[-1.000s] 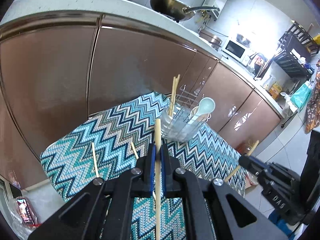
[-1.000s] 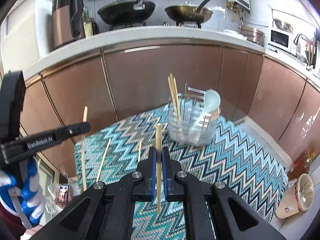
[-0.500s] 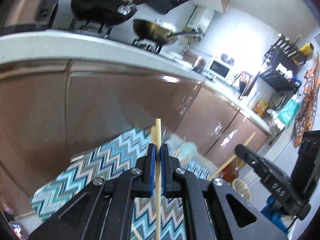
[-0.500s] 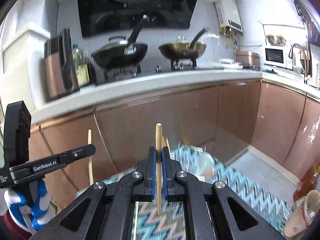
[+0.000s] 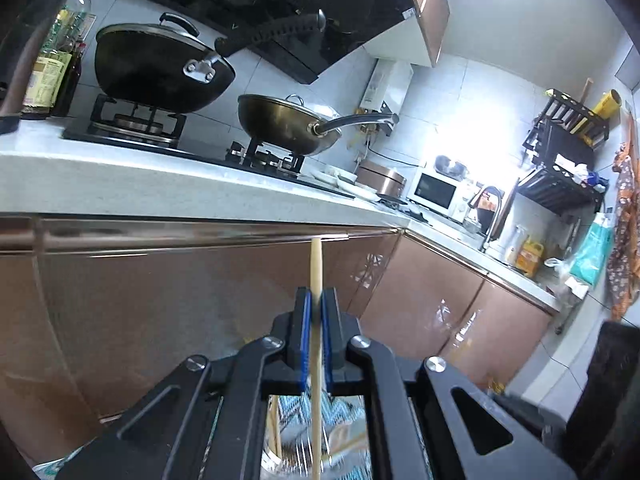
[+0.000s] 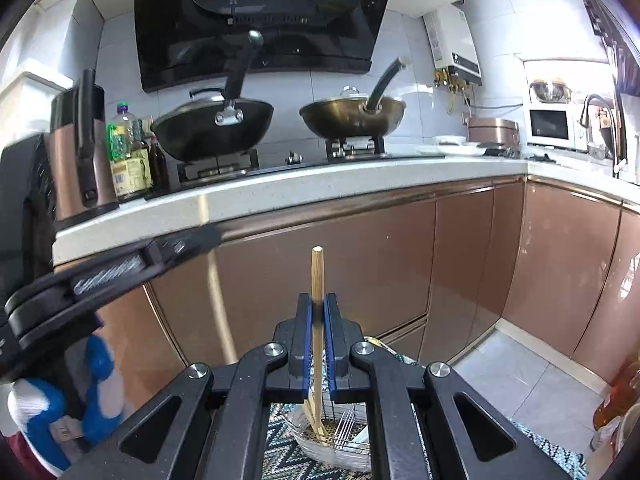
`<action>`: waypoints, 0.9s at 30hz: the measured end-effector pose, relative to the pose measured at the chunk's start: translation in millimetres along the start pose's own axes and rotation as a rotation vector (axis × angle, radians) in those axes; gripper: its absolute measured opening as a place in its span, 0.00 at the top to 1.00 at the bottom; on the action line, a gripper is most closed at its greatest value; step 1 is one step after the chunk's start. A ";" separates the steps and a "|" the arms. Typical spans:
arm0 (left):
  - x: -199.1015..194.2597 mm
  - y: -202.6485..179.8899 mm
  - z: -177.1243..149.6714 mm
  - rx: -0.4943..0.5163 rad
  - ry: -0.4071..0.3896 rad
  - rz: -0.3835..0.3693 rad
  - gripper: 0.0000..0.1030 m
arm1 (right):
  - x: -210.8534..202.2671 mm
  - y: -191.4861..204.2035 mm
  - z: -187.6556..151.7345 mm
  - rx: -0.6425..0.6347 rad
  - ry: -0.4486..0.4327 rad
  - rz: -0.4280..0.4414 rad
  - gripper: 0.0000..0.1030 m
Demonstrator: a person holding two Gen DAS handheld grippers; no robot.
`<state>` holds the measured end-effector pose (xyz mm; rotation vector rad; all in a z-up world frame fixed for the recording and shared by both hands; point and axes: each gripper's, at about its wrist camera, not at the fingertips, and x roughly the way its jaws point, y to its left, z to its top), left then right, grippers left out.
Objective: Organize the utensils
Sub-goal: 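Lift and carry both chopsticks toward the holder with left and right tools, then release the chopstick into the holder with left tool while right tool releases its chopstick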
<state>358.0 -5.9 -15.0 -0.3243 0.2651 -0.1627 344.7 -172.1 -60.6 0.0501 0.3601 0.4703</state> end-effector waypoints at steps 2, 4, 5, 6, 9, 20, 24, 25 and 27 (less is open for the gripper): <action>17.9 -3.4 -5.5 0.022 -0.021 0.023 0.96 | 12.2 -3.7 -8.3 -0.004 0.015 -0.006 0.94; 32.9 -4.8 -12.9 0.037 -0.031 0.038 0.95 | 21.5 -6.9 -14.3 -0.004 0.026 -0.011 0.94; 39.9 -4.4 -17.5 0.041 -0.031 0.046 0.95 | 25.0 -8.6 -17.6 -0.006 0.031 -0.014 0.94; 46.5 -3.4 -22.5 0.044 -0.033 0.057 0.95 | 28.4 -10.2 -22.3 -0.007 0.036 -0.017 0.94; 63.1 1.9 -38.2 0.040 -0.022 0.083 0.95 | 38.5 -15.3 -36.1 0.000 0.058 -0.019 0.94; 55.9 18.6 -53.3 0.021 0.004 0.098 0.81 | 37.7 -21.6 -54.1 0.044 0.087 -0.023 0.86; 30.0 23.3 -49.5 0.013 0.005 0.110 0.80 | 25.1 -18.3 -48.1 0.056 0.066 -0.035 0.83; 21.2 24.8 -48.8 0.008 0.010 0.111 0.80 | 19.8 -16.7 -47.3 0.058 0.060 -0.035 0.82; 6.6 26.1 -48.4 0.009 0.018 0.122 0.77 | 12.7 -13.2 -45.9 0.057 0.056 -0.037 0.82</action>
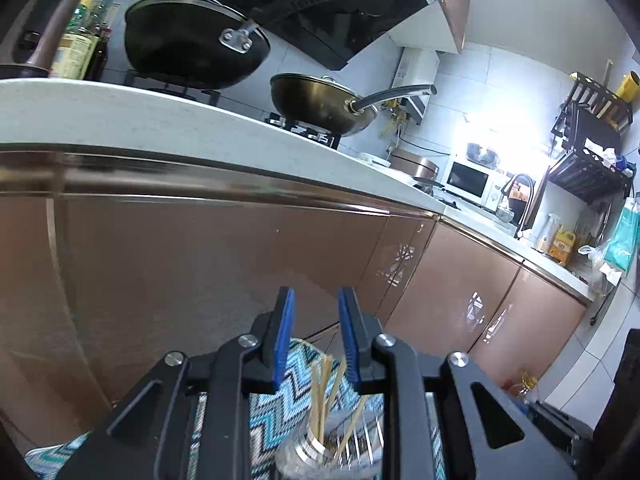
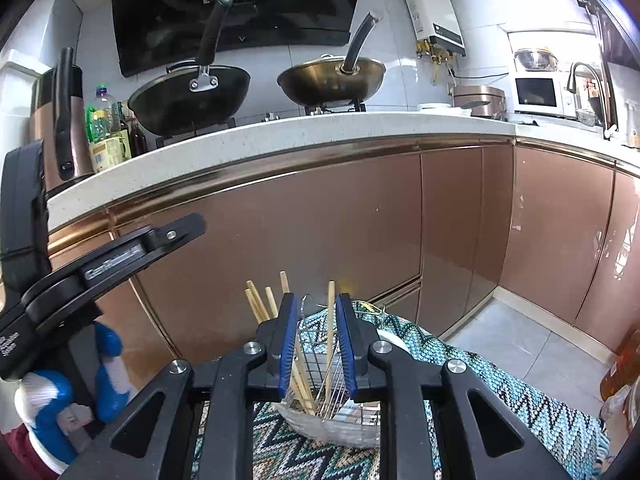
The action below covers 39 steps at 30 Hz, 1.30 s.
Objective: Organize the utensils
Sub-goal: 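Release the chopstick into the holder with left tool while right tool releases its chopstick, then withdraw both open tools from the holder toward the last two chopsticks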
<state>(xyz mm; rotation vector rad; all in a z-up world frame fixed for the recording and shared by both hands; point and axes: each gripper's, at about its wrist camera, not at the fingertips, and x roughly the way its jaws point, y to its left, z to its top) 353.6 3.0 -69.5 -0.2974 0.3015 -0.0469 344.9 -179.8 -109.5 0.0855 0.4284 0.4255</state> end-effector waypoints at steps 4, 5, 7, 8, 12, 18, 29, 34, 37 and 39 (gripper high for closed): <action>-27.8 6.2 -4.0 -0.004 0.020 0.028 0.72 | -16.7 5.2 -2.7 -0.010 -0.004 0.002 0.82; -33.7 8.0 -6.3 -0.004 0.024 0.030 0.70 | -21.7 6.5 -4.7 -0.007 -0.003 -0.003 0.81; -48.9 10.2 -11.3 0.006 0.034 0.053 0.68 | -29.5 8.6 -6.7 -0.005 -0.004 -0.012 0.79; -55.2 12.8 -14.1 0.007 0.035 0.053 0.68 | -33.5 9.5 -8.0 -0.006 -0.005 -0.018 0.76; -80.2 21.1 -23.5 -0.013 0.058 0.048 0.64 | -49.6 15.8 -14.3 -0.007 -0.002 -0.042 0.69; -105.6 27.3 -34.7 -0.005 0.093 0.051 0.64 | -64.5 26.6 -21.7 -0.015 0.014 -0.058 0.68; -141.5 29.7 -56.4 0.021 0.156 0.045 0.63 | -92.9 44.6 -32.8 -0.028 0.027 -0.070 0.65; -155.2 27.5 -61.0 0.036 0.168 0.041 0.63 | -106.0 50.1 -36.2 -0.030 0.023 -0.077 0.63; -164.6 25.8 -62.5 0.046 0.171 0.042 0.63 | -114.5 53.7 -37.8 -0.035 0.019 -0.080 0.62; -169.1 25.4 -62.5 0.050 0.173 0.045 0.63 | -120.5 54.9 -38.7 -0.036 0.016 -0.079 0.62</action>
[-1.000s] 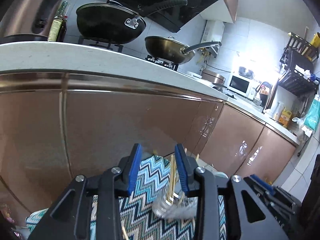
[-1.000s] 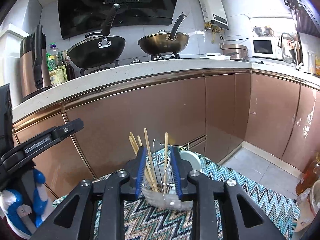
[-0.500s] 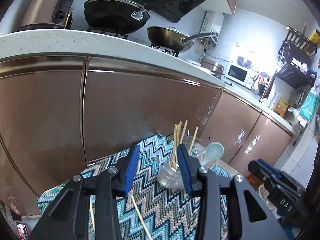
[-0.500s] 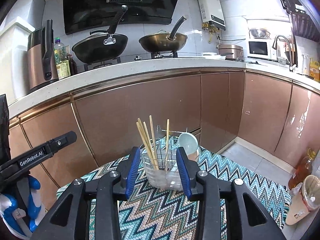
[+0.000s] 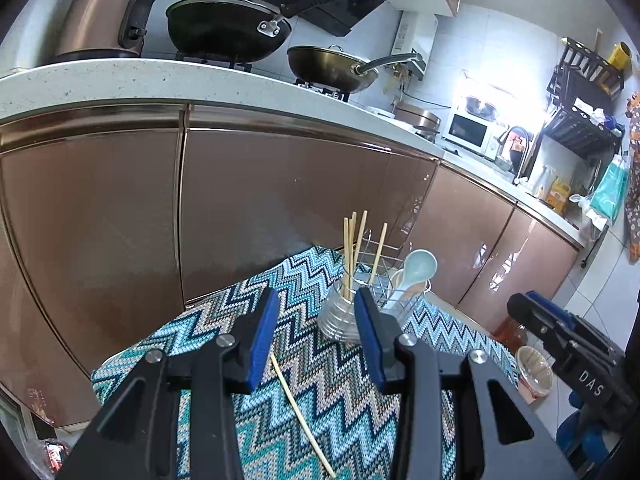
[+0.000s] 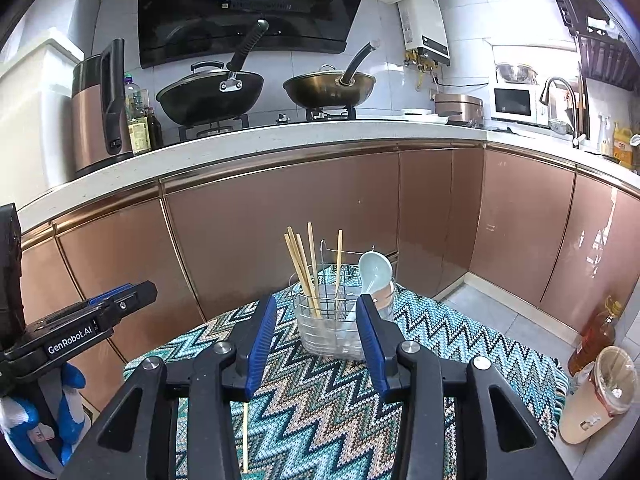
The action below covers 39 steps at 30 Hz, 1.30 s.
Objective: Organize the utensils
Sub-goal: 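Withdraw both open tools from the holder toward the last two chopsticks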
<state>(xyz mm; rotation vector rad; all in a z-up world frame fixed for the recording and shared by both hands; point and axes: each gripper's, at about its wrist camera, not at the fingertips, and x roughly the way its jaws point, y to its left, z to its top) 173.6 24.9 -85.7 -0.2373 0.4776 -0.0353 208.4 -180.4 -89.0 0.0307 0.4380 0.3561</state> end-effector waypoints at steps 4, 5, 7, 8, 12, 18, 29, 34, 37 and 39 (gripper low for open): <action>-9.3 1.9 -3.9 0.003 0.018 0.011 0.63 | -11.5 2.3 -1.0 -0.004 -0.004 0.001 0.62; -12.3 2.7 -5.6 0.003 0.023 0.014 0.63 | -14.4 3.2 -1.4 -0.008 -0.004 0.002 0.62; -15.5 4.8 -5.1 0.004 0.032 0.015 0.63 | -18.3 4.8 -2.4 -0.011 -0.001 0.003 0.62; -17.2 6.9 -5.1 0.003 0.036 0.017 0.63 | -20.0 5.6 -2.9 -0.013 0.004 0.005 0.61; -23.2 13.0 -8.2 -0.001 0.057 0.026 0.63 | -22.9 9.4 -5.9 -0.023 0.021 0.009 0.60; -20.0 29.4 -12.4 -0.023 0.101 0.052 0.63 | -17.9 14.1 -12.4 -0.037 0.052 0.022 0.60; 15.4 75.9 -22.7 -0.093 0.267 0.082 0.64 | 23.6 18.9 -21.3 -0.086 0.201 0.062 0.60; 35.6 111.2 -29.8 -0.169 0.381 0.069 0.63 | 55.1 26.8 -27.1 -0.110 0.301 0.124 0.60; 46.8 128.6 -36.2 -0.208 0.445 0.056 0.63 | 79.6 37.3 -33.3 -0.128 0.363 0.166 0.60; 56.5 138.0 -40.9 -0.224 0.488 0.059 0.64 | 94.0 45.6 -39.5 -0.141 0.402 0.195 0.60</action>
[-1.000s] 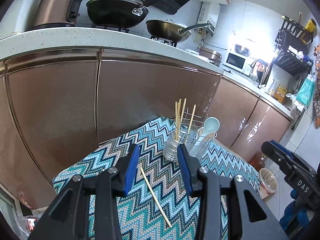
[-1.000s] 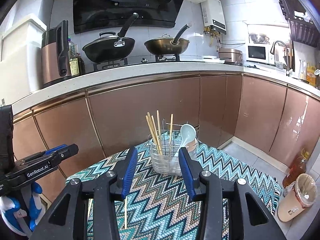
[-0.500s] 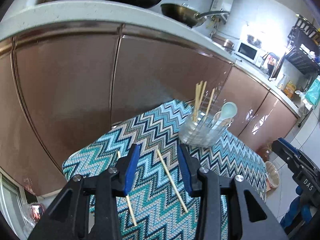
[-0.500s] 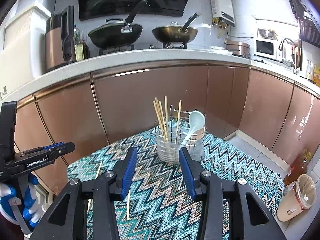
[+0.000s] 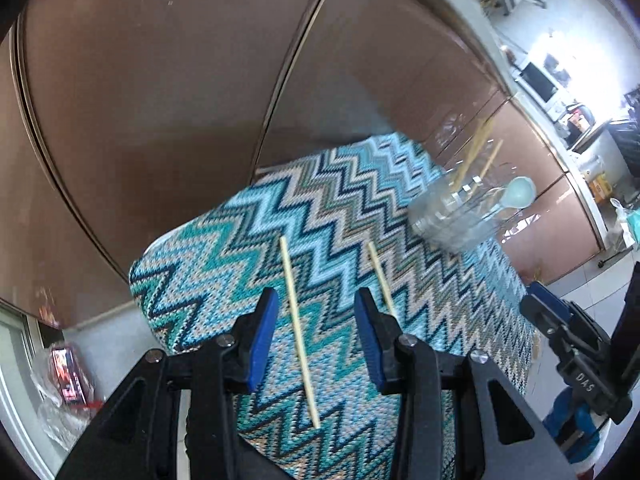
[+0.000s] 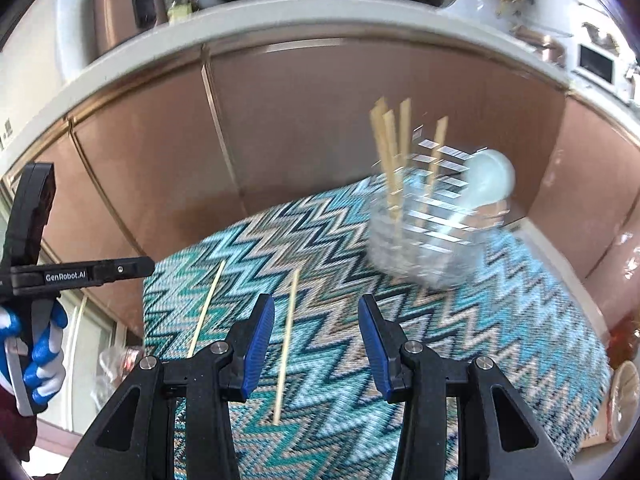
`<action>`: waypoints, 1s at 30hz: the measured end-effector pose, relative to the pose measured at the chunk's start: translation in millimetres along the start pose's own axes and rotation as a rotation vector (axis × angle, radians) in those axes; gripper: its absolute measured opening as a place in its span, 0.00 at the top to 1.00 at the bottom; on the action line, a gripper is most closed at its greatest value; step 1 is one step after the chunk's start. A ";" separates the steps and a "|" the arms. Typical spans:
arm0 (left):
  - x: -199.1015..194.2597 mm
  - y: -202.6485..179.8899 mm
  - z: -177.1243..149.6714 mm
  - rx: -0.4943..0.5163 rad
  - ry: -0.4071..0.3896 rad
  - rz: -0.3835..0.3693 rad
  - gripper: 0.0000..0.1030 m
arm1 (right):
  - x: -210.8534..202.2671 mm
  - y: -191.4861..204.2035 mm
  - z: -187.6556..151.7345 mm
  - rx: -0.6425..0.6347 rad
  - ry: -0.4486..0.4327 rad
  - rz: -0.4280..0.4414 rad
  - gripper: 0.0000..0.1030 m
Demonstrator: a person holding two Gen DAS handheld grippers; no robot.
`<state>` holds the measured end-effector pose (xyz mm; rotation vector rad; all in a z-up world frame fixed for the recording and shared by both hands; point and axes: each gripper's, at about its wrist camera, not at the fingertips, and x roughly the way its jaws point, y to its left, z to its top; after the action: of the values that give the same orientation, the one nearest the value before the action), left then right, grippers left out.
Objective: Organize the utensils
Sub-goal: 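Withdraw both open tools from the holder toward the last two chopsticks, then grasp a chopstick with left tool while right tool grasps the last chopstick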
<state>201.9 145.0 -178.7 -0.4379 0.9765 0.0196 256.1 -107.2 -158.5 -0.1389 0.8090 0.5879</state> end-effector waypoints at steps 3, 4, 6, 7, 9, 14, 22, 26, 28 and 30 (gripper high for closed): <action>17.4 6.1 2.1 -0.003 0.059 0.010 0.64 | 32.0 9.1 1.3 -0.023 0.068 0.048 0.60; 25.6 7.0 3.1 0.000 0.085 0.009 0.64 | 42.1 12.0 1.4 -0.029 0.089 0.062 0.60; 40.2 7.3 4.3 0.000 0.127 0.013 0.64 | 63.8 16.7 2.8 -0.039 0.134 0.090 0.60; 46.0 7.8 5.4 0.001 0.139 0.017 0.64 | 72.7 17.3 3.6 -0.042 0.150 0.099 0.60; 60.4 7.7 7.4 0.005 0.172 0.028 0.64 | 90.3 16.4 6.5 -0.044 0.180 0.115 0.61; 90.2 11.8 14.2 0.000 0.236 0.054 0.64 | 133.6 12.3 12.2 -0.053 0.262 0.135 0.68; 114.6 8.4 21.8 0.020 0.294 0.080 0.66 | 175.3 4.5 18.3 -0.039 0.350 0.148 0.79; 121.7 4.9 27.1 0.030 0.295 0.100 0.71 | 189.8 2.6 19.4 -0.038 0.382 0.141 0.83; 125.0 4.5 28.9 0.034 0.294 0.108 0.74 | 195.2 1.9 18.8 -0.037 0.394 0.136 0.85; 127.1 4.4 30.1 0.038 0.293 0.113 0.78 | 201.4 3.2 19.7 -0.038 0.402 0.133 0.88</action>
<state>297.0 137.4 -268.1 -0.3558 1.2878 0.0396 376.0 -9.1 -288.7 -0.2440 1.2034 0.7120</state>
